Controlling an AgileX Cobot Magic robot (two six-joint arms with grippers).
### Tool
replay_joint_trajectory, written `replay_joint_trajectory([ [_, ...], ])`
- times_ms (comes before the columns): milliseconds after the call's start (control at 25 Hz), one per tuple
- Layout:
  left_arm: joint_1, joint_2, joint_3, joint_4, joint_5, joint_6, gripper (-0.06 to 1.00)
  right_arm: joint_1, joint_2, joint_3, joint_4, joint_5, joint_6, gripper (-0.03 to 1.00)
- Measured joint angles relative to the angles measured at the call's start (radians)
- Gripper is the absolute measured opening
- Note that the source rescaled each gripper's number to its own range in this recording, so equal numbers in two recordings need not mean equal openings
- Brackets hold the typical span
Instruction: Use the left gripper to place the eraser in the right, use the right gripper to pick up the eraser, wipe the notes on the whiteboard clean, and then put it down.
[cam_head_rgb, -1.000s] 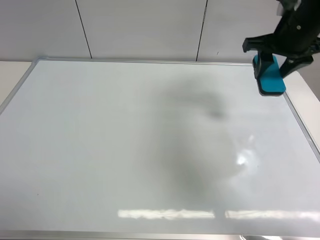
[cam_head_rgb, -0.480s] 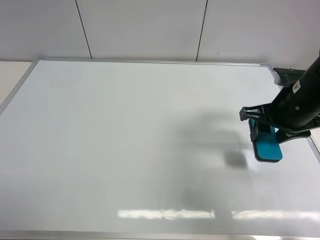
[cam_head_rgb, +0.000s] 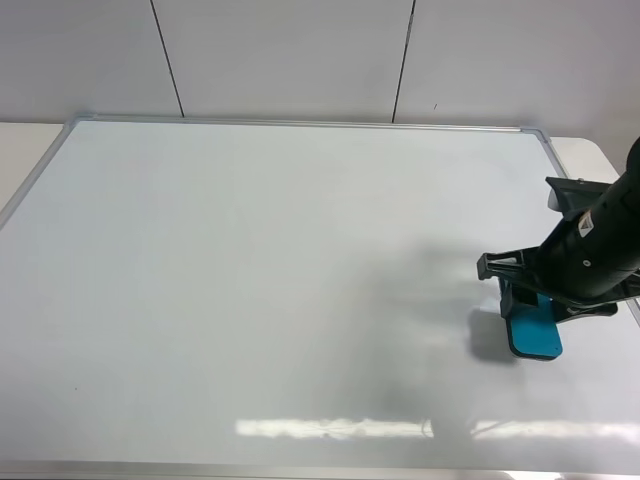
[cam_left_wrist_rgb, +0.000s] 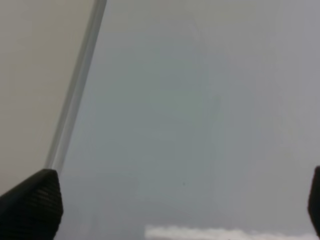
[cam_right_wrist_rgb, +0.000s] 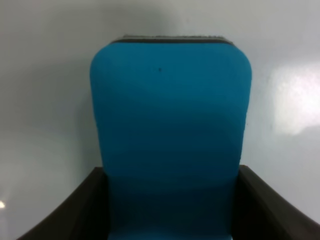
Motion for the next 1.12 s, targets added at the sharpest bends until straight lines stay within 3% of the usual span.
replay_joint_trajectory([
  [160, 0.000, 0.000, 0.000, 0.000, 0.000, 0.000, 1.00, 0.000, 0.015, 0.000, 0.011, 0.000, -0.013, 0.03],
  [200, 0.000, 0.000, 0.000, 0.000, 0.000, 0.000, 1.00, 0.001, 0.017, 0.000, 0.011, -0.001, -0.018, 0.10],
  [240, 0.000, 0.000, 0.000, 0.000, 0.000, 0.000, 1.00, 0.001, 0.018, 0.000, 0.013, -0.001, -0.024, 0.21],
  [320, 0.000, 0.000, 0.000, 0.000, 0.000, 0.000, 1.00, 0.001, 0.020, 0.000, 0.014, -0.006, -0.034, 0.62],
  [360, 0.000, 0.000, 0.000, 0.000, 0.000, 0.000, 1.00, 0.001, 0.020, 0.000, 0.014, -0.012, -0.034, 0.76],
  [400, 0.000, 0.000, 0.000, 0.000, 0.000, 0.000, 1.00, 0.001, 0.020, 0.000, 0.014, -0.018, -0.036, 0.86],
  [480, 0.000, 0.000, 0.000, 0.000, 0.000, 0.000, 1.00, 0.001, 0.020, 0.000, 0.014, -0.032, -0.041, 0.95],
  [800, 0.000, 0.000, 0.000, 0.000, 0.000, 0.000, 1.00, -0.025, -0.083, 0.001, 0.025, -0.038, -0.046, 0.99],
  [1120, 0.000, 0.000, 0.000, 0.000, 0.000, 0.000, 1.00, -0.290, -0.579, 0.001, 0.089, 0.066, -0.188, 1.00],
])
